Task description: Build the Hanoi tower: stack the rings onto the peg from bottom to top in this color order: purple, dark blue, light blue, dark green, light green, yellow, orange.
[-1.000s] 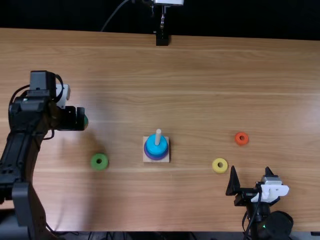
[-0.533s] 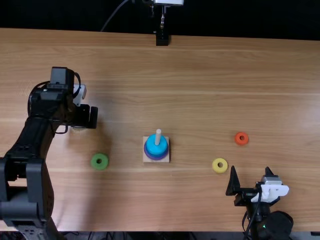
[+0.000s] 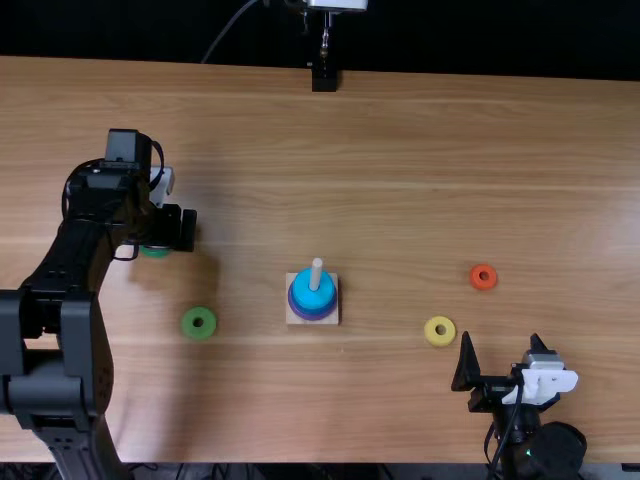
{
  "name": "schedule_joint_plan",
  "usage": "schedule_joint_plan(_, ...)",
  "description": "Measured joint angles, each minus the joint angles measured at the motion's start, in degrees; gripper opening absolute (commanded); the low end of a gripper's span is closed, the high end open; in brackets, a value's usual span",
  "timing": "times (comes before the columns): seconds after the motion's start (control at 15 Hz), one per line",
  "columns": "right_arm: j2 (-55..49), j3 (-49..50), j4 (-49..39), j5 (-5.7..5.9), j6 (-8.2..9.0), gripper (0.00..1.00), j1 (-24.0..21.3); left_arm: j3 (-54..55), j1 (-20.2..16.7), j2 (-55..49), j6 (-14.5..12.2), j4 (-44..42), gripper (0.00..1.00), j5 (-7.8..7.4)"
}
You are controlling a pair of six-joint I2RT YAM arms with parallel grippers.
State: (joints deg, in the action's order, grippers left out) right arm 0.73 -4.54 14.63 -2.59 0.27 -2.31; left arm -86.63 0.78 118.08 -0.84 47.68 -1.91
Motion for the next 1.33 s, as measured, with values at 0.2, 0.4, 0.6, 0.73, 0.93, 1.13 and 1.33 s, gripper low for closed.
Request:
schedule_joint_plan(0.2, 0.0, 0.0, 0.0, 0.02, 0.04, 1.0, 0.0, 0.0, 0.0, 0.8, 0.0, 0.0, 1.0, -0.04)
schedule_joint_plan(0.4, 0.0, 0.0, 0.0, 0.02, 0.02, 1.0, 0.0, 0.0, 0.0, 1.7, 0.0, 0.0, 1.0, -0.02)
schedule_joint_plan(0.6, 0.0, 0.0, 0.0, 0.02, 0.04, 1.0, 0.0, 0.0, 0.0, 1.7, 0.0, 0.0, 0.84, 0.0)
schedule_joint_plan(0.73, 0.0, 0.0, 0.0, 0.02, 0.02, 1.0, 0.0, 0.0, 0.0, 1.7, 0.0, 0.0, 0.3, -0.02)
schedule_joint_plan(0.93, 0.0, 0.0, 0.0, 0.02, 0.02, 1.0, 0.0, 0.0, 0.0, 1.7, 0.0, -0.8, 0.0, -0.02)
schedule_joint_plan(1.13, 0.0, 0.0, 0.0, 0.04, 0.02, 1.0, 0.0, 0.0, 0.0, 1.7, 0.0, -0.8, 0.0, -0.04)
schedule_joint_plan(1.33, 0.0, 0.0, 0.0, 0.02, 0.0, 1.0, 0.0, -0.9, 0.0, 1.7, 0.0, 0.3, 0.0, -0.02)
